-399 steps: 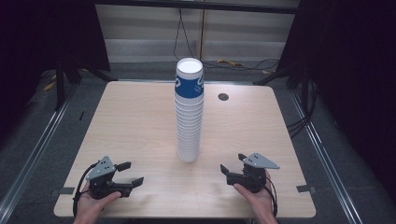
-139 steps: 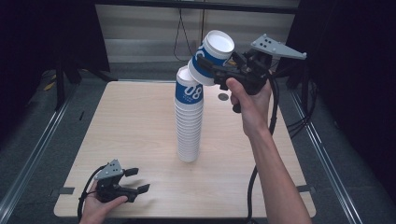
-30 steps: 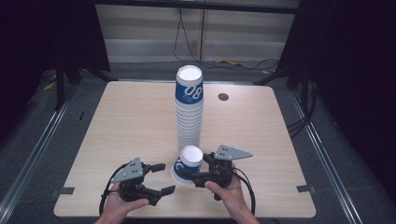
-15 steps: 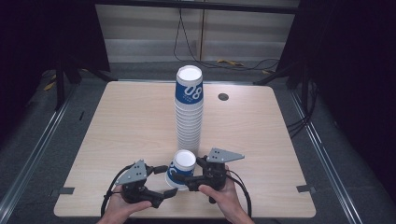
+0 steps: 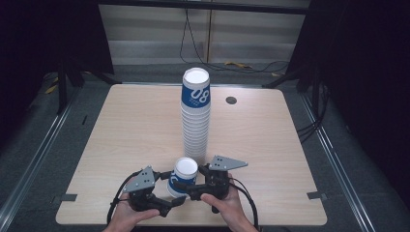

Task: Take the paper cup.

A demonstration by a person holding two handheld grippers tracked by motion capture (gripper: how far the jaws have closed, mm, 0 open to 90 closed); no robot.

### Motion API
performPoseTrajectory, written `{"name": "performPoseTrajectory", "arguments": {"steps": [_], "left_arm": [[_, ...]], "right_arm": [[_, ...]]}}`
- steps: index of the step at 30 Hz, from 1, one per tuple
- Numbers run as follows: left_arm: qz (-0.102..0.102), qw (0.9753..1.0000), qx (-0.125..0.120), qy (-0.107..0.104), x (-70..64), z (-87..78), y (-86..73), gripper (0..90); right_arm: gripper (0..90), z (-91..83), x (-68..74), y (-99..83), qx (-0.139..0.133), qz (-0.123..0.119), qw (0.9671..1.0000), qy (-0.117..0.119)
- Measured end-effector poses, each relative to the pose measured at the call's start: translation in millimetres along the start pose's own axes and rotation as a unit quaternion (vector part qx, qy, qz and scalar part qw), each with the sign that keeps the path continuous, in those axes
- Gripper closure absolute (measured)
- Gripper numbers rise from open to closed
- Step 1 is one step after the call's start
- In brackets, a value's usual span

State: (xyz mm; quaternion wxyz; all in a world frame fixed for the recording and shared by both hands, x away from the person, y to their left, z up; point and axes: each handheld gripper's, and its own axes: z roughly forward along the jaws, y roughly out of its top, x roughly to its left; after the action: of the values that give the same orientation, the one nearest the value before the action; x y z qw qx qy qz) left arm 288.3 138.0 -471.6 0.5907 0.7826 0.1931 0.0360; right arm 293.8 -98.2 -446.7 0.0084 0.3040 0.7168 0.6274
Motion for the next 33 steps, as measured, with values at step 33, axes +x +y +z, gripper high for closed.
{"name": "performPoseTrajectory", "arguments": {"steps": [33], "left_arm": [[0.009, 0.9998, 0.019, -0.007, 0.3, 7.3, 0.1, 16.1]], "right_arm": [[23.0, 2.0, 3.8, 2.1, 0.009, 0.004, 1.0000, 0.000]]}}
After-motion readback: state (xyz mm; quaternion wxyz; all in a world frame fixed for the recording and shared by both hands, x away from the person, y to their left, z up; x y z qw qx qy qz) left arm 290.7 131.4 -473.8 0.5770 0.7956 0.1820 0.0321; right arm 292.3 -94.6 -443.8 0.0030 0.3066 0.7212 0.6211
